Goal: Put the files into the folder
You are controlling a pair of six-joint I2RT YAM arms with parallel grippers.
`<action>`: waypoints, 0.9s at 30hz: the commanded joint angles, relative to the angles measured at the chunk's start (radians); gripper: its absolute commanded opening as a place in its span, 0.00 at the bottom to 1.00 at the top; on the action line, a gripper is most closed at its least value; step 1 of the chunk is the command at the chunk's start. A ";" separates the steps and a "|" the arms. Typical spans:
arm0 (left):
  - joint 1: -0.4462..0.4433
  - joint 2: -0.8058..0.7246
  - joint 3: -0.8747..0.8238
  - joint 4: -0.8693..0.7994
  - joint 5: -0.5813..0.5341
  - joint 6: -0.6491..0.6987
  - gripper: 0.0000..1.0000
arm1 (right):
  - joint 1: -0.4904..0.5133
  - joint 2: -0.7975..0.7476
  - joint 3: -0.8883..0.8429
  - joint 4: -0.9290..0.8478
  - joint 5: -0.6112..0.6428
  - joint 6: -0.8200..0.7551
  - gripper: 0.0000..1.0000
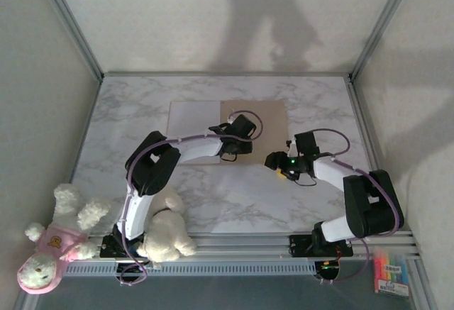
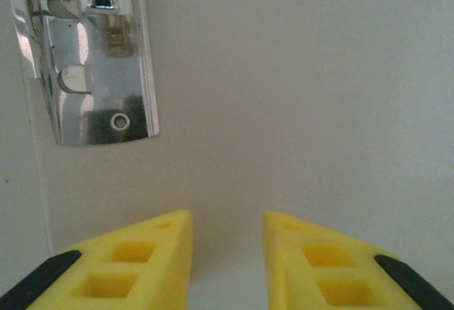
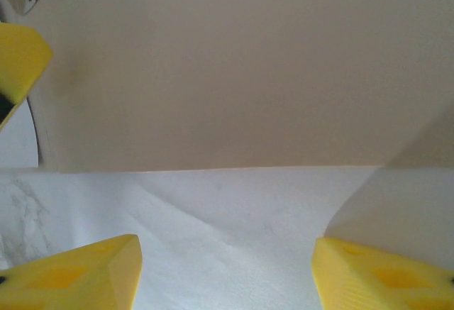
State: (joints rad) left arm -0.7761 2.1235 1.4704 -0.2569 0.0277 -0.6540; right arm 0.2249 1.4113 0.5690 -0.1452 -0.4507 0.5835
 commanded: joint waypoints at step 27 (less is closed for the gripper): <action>0.046 -0.079 0.016 -0.047 -0.094 0.005 0.33 | -0.197 -0.221 -0.053 -0.180 -0.028 0.056 0.67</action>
State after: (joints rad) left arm -0.6971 2.1300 1.4647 -0.2272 -0.0208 -0.6678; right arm 0.0322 1.2350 0.4969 -0.2565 -0.4709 0.6472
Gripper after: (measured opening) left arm 0.325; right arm 0.665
